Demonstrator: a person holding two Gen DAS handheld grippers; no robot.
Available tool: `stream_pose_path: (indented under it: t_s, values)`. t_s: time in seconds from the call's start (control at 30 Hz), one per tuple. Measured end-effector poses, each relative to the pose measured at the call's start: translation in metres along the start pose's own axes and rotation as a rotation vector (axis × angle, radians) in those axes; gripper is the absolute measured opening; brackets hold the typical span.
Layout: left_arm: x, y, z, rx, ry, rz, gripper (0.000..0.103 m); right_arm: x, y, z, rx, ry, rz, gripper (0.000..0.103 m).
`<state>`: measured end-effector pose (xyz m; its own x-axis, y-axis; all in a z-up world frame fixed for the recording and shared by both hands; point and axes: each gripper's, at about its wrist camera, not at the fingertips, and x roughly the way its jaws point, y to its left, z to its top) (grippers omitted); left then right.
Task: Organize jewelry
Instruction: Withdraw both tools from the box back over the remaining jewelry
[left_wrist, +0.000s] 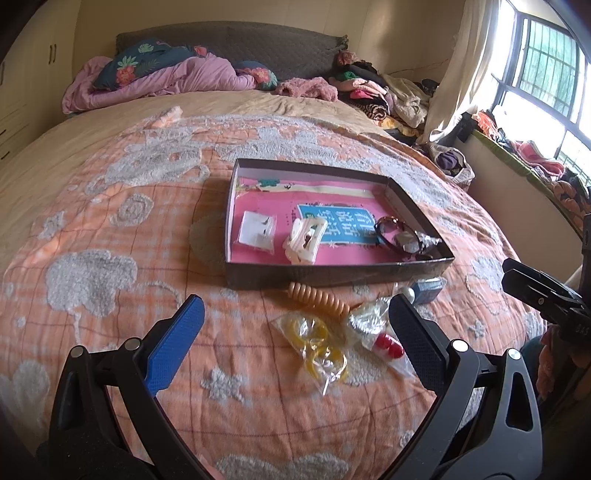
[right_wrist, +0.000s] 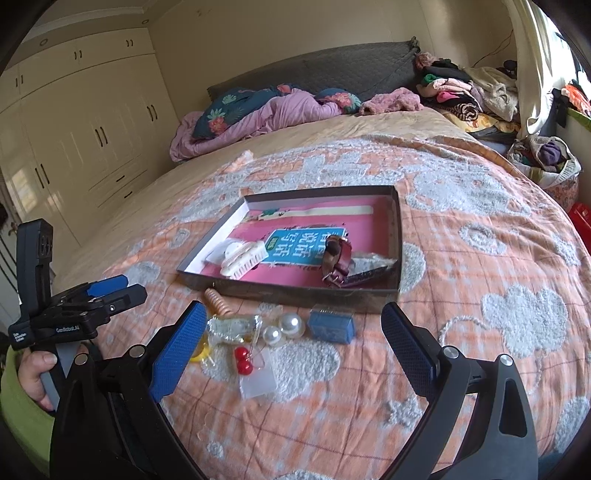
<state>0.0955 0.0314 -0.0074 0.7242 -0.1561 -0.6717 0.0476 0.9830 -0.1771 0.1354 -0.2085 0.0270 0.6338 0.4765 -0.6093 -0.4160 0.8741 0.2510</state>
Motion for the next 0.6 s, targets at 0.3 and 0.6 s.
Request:
stream_pose_path:
  t_s: [0.3,0.6]
  values:
    - [-0.003,0.0,-0.013,0.009,0.026,0.017,0.093,-0.002,0.005,-0.008,-0.009,0.018,0.01,0.095]
    - [0.001,-0.007,-0.026,0.036,0.063,0.027,0.093,-0.002,0.006,-0.016,-0.019,0.035,-0.002,0.095]
